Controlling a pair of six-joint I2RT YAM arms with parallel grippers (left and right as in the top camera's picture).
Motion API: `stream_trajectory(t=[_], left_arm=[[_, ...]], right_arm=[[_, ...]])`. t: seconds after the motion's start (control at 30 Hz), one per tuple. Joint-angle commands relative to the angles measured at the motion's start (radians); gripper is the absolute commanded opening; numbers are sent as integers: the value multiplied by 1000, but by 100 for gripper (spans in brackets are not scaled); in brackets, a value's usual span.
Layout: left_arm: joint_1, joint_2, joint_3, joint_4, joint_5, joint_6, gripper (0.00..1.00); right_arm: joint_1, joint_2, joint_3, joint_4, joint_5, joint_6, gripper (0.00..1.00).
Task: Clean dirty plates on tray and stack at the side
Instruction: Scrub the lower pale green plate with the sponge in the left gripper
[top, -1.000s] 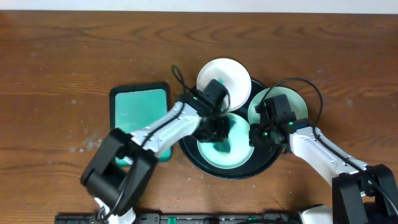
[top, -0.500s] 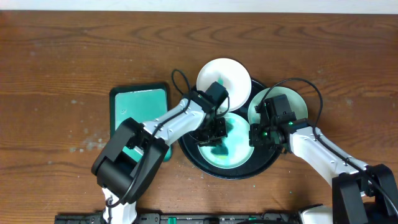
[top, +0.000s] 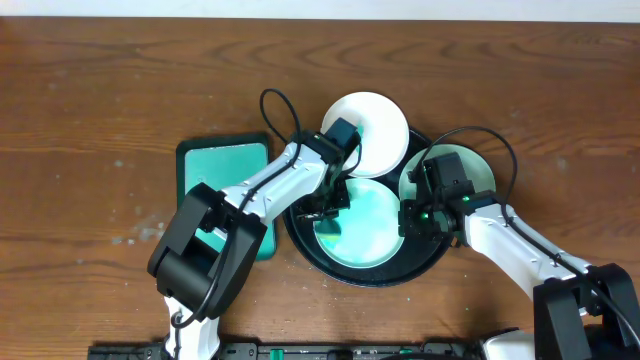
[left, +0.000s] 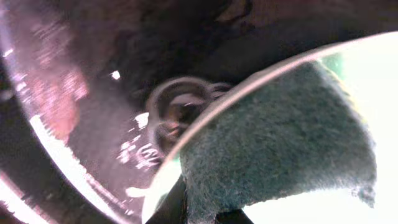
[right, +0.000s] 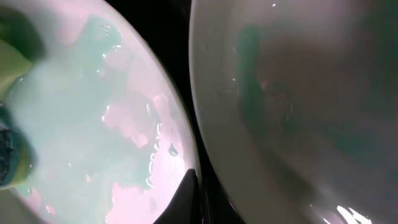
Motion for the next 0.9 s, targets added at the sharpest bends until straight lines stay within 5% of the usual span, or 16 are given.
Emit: stream_trajectory(t=[0.0,0.17,0.47,0.67,0.87], left_arm=[[10,49,-4,114,90,101,7],[-49,120,-4,245,394,135,7],[-90,163,-4,280,614,236,7],[-88,163,-4,227,566,231,7],[-65,158,18,24,295,132,7]], right_arm=[[-2,7,-2,2,55,9,1],[-2,7,-2,1,55,9,1],[-2,7,-2,1,55,9,1],[-2,7,-2,-1,55,9,1],[-2,7,-2,-2,55,9,1]])
